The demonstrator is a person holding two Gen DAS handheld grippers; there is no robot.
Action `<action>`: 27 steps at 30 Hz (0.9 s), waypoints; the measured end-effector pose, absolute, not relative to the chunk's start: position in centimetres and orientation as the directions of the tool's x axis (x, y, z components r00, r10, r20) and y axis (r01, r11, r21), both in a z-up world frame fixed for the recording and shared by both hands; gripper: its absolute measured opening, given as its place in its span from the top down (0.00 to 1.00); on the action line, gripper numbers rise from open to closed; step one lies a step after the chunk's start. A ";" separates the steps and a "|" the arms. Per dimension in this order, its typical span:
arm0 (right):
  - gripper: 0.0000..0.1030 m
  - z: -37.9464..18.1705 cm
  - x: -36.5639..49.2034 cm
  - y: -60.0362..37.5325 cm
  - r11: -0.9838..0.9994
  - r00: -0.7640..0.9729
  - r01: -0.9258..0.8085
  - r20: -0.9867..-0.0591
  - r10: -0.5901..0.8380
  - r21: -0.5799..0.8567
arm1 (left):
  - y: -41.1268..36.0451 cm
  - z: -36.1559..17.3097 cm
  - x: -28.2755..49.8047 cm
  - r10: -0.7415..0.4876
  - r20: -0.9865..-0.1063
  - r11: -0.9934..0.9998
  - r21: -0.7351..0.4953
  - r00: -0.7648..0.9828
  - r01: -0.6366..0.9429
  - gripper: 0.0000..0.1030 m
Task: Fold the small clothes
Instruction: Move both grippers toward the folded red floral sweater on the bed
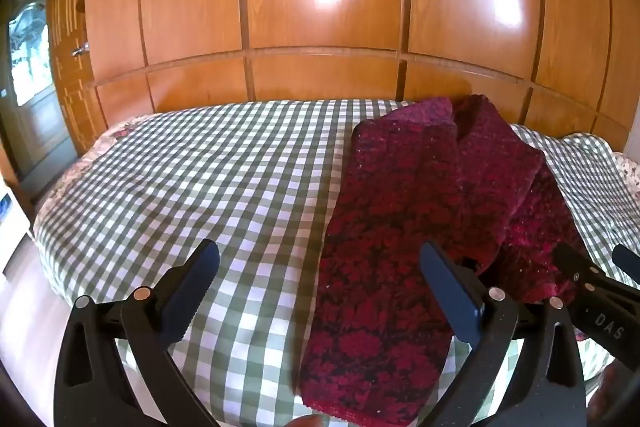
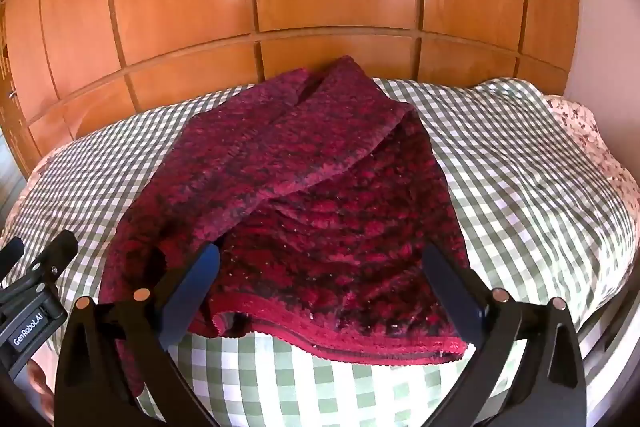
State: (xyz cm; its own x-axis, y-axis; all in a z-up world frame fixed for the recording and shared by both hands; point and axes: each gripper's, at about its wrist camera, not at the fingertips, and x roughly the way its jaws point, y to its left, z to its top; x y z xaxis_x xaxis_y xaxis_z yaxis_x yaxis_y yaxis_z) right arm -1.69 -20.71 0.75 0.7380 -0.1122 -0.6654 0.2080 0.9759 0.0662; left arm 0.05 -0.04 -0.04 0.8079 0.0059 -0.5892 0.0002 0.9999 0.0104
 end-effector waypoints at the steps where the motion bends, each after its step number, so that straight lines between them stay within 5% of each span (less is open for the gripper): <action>1: 0.02 0.7 -1.7 -20.7 0.976 0.739 0.208 -0.665 -0.112 0.066 | 0.0 0.0 0.1 0.006 -0.588 1.000 0.011 0.809 0.001 0.04; 27: 0.02 0.9 -2.4 -21.1 0.974 0.749 0.216 -0.653 -0.117 0.073 | 0.0 -0.6 -0.9 0.019 -0.578 0.999 0.035 0.816 0.001 0.04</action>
State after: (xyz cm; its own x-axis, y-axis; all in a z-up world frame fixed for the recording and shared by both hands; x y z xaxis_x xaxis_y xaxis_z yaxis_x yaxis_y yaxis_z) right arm -2.44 -21.09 0.88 0.7486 -0.1169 -0.6526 0.2160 0.9736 0.0734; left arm -0.85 0.02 -0.60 0.8161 0.0194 -0.5775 0.0011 0.9994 0.0351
